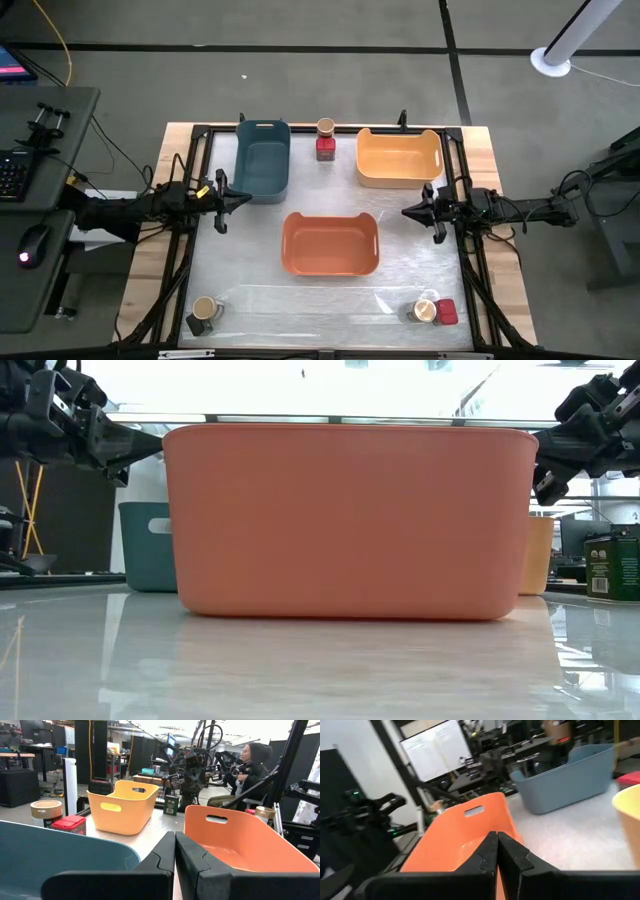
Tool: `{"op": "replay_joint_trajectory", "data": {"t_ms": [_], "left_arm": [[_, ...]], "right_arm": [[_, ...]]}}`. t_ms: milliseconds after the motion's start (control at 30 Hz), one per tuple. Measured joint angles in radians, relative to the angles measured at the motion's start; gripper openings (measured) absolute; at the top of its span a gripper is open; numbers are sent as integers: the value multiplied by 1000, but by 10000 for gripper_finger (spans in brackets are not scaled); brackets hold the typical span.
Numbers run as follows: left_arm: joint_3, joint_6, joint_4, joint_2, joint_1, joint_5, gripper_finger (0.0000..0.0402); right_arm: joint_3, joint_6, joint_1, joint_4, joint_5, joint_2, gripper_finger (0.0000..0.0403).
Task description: Sort spices by type
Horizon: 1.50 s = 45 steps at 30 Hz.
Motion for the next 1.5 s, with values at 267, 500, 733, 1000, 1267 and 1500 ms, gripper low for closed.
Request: {"op": "replay_joint_trajectory", "data": {"t_ms": [267,500,733,1000,1267,1500], "left_arm": [[0,0,0,0,0,0,0],[0,0,0,0,0,0,0],[0,0,0,0,0,0,0],[0,0,0,0,0,0,0],[0,0,0,0,0,0,0],[0,0,0,0,0,0,0]], "right_arm": [[0,402,-11,330,211,7,1],[105,354,-56,453,243,86,1],[582,210,-146,-341,271,314,1],[983,416,-230,-1098,384,640,3],[1033,854,-252,-1590,244,863,131],[859,965,-286,-1557,159,957,259]]}}
